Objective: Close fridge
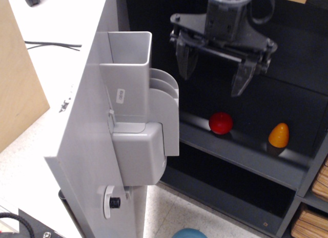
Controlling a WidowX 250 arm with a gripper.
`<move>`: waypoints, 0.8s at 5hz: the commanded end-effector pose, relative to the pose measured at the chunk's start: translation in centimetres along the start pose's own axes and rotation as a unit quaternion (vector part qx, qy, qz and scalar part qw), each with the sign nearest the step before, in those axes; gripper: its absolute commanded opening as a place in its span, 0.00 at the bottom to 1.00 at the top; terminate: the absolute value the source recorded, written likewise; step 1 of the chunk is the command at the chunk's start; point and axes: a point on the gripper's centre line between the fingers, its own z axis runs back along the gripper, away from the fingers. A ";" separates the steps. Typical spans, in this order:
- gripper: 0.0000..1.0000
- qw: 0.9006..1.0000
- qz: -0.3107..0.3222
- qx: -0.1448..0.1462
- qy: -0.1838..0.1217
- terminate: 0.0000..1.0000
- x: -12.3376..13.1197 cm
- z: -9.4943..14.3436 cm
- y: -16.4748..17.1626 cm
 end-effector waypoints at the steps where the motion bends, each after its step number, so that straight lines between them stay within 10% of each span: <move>1: 1.00 0.997 0.010 -0.058 -0.042 0.00 -1.7 6.7 1.5; 4: 1.00 0.995 0.063 -0.053 -0.048 0.00 -5.8 10.9 8.1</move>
